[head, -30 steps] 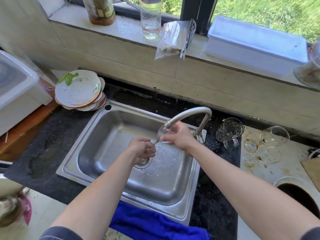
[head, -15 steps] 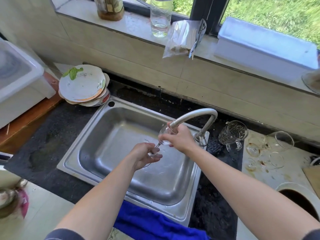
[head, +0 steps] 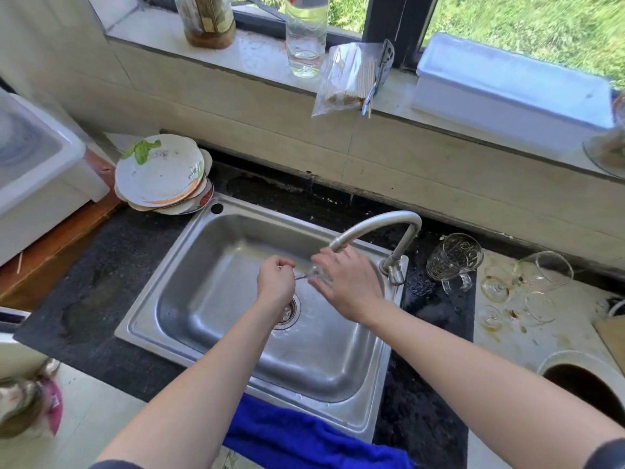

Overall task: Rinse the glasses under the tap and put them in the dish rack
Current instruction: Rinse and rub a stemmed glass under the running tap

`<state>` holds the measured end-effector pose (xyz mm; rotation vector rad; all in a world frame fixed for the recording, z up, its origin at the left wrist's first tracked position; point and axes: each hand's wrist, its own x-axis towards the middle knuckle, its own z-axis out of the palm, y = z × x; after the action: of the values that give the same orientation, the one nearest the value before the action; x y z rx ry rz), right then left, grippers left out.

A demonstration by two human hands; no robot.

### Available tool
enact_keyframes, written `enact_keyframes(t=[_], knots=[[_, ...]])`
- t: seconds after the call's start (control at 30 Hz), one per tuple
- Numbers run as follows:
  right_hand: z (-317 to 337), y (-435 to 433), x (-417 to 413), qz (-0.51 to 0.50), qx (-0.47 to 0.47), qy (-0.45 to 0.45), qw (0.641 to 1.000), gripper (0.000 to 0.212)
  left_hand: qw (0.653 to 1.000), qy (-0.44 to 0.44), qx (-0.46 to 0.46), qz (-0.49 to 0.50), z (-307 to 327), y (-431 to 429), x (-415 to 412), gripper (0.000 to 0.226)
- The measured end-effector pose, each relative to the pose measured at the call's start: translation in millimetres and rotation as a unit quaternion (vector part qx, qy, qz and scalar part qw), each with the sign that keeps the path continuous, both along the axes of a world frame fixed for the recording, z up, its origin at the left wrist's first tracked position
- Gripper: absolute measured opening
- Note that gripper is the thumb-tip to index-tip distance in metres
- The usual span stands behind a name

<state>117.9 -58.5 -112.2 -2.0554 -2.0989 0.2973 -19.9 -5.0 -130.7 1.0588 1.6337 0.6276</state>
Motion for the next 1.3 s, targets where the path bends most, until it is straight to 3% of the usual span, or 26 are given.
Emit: enact_keyframes(t=[0.07,0.13,0.27,0.37,0.47,0.53,0.57,0.6,0.67,0.7,0.73,0.77,0.83,0.9,0.97,1.03,1.07,1.17,1.2,1.3], knots=[[0.2,0.6,4.1,0.009,-0.013,0.021,1.000,0.047,0.997,0.041,0.034,-0.050,8.3,-0.8,4.3,0.027],[7.8,6.8,8.1,-0.067,-0.048,0.083,0.993,0.044,0.994,0.061,0.060,-0.063,14.2,-3.1,10.3,0.028],[10.4,2.7,0.2,-0.005,0.015,0.015,1.000,0.053,0.999,0.023,0.033,0.032,14.9,1.0,9.2,0.028],[16.6,7.6,12.1,-0.073,-0.058,0.107,0.990,0.053,0.993,0.051,0.096,-0.035,20.9,-3.6,5.8,0.024],[17.9,13.3,2.9,-0.059,-0.059,0.055,0.995,0.046,0.984,0.072,0.154,-0.060,23.8,-5.0,-0.3,0.021],[23.1,13.4,-3.1,-0.058,-0.096,0.119,0.987,0.043,0.976,0.078,0.189,-0.078,25.1,-5.3,-4.4,0.019],[29.9,15.6,-1.5,-0.112,-0.152,0.209,0.960,0.041,0.971,0.079,0.207,-0.091,26.4,-6.7,-6.1,0.019],[34.1,20.8,2.5,-0.170,-0.223,0.326,0.903,0.037,0.968,0.074,0.220,-0.097,26.9,-7.0,-7.5,0.018],[38.6,26.9,10.3,-0.250,-0.336,0.519,0.745,0.028,0.969,0.044,0.229,-0.082,27.3,-4.4,-9.6,0.015],[38.0,28.1,11.1,-0.253,-0.347,0.547,0.719,0.027,0.972,0.030,0.220,-0.071,24.8,-1.4,-10.7,0.013],[34.3,28.9,9.8,-0.246,-0.327,0.550,0.728,0.028,0.978,0.023,0.197,-0.057,19.9,3.3,-12.4,0.008],[29.6,29.6,6.6,-0.231,-0.274,0.533,0.767,0.030,0.988,0.017,0.147,-0.047,15.4,8.6,-15.4,0.007],[22.4,32.1,4.7,-0.194,-0.131,0.435,0.869,0.028,0.998,-0.012,-0.038,-0.042,11.6,13.6,-20.5,0.028],[19.0,33.9,6.4,-0.149,-0.065,0.349,0.923,0.020,0.974,-0.079,-0.202,-0.061,9.7,10.0,-20.0,0.036],[19.9,30.8,8.4,-0.188,-0.072,0.414,0.888,0.015,0.973,-0.109,-0.199,-0.051,5.2,6.4,-14.6,0.030],[25.6,22.6,6.0,-0.256,-0.127,0.514,0.809,0.014,0.977,-0.127,-0.169,-0.026,-2.1,5.9,-10.9,0.020],[27.7,17.6,4.1,-0.258,-0.143,0.508,0.809,0.015,0.975,-0.130,-0.180,-0.021,-6.1,5.6,-9.6,0.015],[26.4,4.3,0.7,-0.117,-0.107,0.263,0.952,0.039,0.960,-0.114,-0.251,-0.041,-16.0,4.6,-7.3,0.009],[26.0,1.6,-0.1,-0.064,-0.102,0.225,0.967,0.048,0.956,-0.122,-0.264,-0.036,-19.2,4.3,-5.9,0.009],[28.0,-7.2,1.5,-0.029,-0.091,0.258,0.961,0.067,0.950,-0.157,-0.269,0.019,-25.5,7.5,-1.5,0.015]])
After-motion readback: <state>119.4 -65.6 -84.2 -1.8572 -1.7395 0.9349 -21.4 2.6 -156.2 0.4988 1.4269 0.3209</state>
